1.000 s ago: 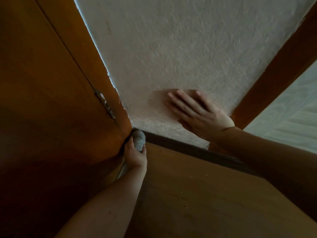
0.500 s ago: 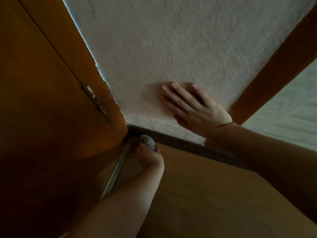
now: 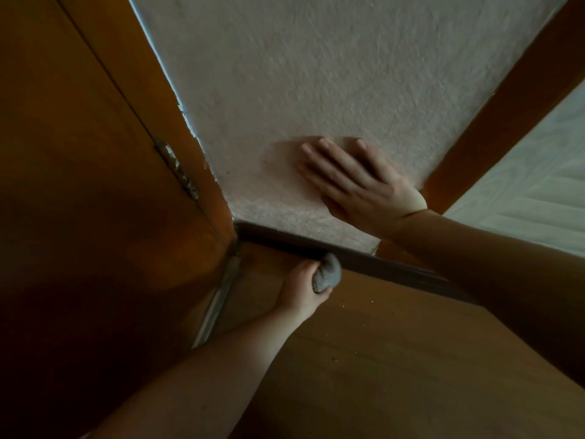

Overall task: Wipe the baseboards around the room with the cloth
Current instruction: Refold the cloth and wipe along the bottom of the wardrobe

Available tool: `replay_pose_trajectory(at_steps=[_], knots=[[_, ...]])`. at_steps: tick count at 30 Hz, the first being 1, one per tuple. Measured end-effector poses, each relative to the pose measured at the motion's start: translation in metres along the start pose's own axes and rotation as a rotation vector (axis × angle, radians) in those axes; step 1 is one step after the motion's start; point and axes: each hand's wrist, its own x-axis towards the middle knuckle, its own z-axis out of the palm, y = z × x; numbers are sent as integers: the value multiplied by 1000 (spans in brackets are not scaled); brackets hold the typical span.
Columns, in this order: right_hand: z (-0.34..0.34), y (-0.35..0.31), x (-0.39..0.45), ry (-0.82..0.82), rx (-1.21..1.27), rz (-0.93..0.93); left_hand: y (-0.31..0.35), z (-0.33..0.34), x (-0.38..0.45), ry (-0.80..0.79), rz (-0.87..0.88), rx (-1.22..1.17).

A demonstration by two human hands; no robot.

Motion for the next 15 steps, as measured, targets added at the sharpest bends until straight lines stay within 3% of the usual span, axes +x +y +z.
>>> replay_pose_trajectory(at_steps=[2,4,12,15], knots=[[0,0,0,10,4,16,3,-5,1,-43,118,24],[1,-1,1,14,11,20,4,-9,-2,28,89,-6],[6,-1,-1,27,-32,21,-31,-56,-12,594,-384,-170],[7,-2,-1,21,-35,14,-39,-69,-8,666,-474,-255]])
